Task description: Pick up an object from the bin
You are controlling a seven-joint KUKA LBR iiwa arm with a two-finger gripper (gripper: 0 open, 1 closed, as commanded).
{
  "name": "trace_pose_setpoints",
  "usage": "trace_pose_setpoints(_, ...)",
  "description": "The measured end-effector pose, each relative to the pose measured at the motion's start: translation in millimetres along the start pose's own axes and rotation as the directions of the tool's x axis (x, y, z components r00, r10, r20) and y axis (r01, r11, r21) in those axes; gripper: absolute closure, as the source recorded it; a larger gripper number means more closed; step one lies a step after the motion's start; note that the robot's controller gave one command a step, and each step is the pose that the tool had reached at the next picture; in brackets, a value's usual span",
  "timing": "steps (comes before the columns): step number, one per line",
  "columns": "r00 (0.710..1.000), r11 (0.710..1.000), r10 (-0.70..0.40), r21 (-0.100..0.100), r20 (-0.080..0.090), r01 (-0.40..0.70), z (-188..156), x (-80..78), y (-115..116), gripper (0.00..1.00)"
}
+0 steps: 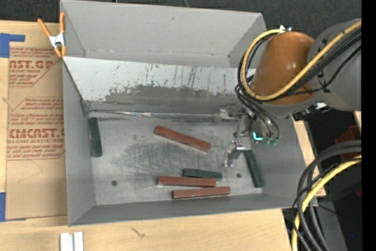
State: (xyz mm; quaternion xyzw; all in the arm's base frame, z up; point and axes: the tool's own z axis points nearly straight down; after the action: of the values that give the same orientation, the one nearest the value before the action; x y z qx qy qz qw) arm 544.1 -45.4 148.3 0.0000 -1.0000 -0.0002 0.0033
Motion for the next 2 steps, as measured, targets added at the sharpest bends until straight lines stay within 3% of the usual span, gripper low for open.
trace_pose_setpoints(1,1.0,1.0,-0.001,0.001,0.008,0.001,-4.5,-1.9,0.1,0.0)
trace_pose_setpoints(2,1.0,1.0,0.017,-0.001,0.004,-0.017,74.8,-49.7,7.7,1.0)
